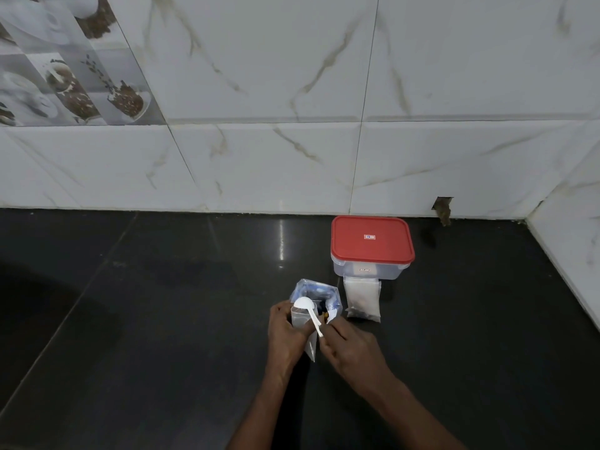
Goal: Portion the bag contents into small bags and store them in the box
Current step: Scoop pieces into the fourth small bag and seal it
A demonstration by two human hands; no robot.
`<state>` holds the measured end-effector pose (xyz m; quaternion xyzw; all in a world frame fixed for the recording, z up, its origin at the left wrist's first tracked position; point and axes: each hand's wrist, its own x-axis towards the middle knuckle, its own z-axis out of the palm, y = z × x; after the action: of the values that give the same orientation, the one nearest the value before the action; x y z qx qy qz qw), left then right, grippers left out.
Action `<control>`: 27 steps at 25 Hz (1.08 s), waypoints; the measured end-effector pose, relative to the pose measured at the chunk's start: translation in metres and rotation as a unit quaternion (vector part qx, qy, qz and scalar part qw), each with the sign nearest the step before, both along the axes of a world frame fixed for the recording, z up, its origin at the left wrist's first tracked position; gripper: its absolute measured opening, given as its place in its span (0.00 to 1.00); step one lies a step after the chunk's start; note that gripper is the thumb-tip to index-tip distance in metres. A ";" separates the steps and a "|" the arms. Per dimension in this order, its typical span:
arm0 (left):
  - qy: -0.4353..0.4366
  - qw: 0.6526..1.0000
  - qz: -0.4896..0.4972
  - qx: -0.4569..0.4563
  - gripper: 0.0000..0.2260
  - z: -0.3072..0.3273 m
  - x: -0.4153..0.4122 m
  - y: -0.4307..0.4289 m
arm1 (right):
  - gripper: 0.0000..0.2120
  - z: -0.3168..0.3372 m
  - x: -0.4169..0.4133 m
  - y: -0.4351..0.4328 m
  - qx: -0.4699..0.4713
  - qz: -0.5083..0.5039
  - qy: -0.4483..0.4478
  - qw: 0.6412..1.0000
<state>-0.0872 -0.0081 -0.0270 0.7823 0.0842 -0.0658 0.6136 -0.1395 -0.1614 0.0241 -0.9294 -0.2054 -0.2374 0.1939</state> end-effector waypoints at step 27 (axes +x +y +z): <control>0.096 0.951 0.007 -0.294 0.15 0.017 -0.046 -0.031 | 0.09 0.009 0.053 -0.013 -0.029 -0.028 0.279 0.960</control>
<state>-0.1328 -0.0386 -0.0105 0.5568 0.1246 -0.1579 0.8059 -0.0867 -0.1741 0.0326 -0.9693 -0.1241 0.0316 0.2099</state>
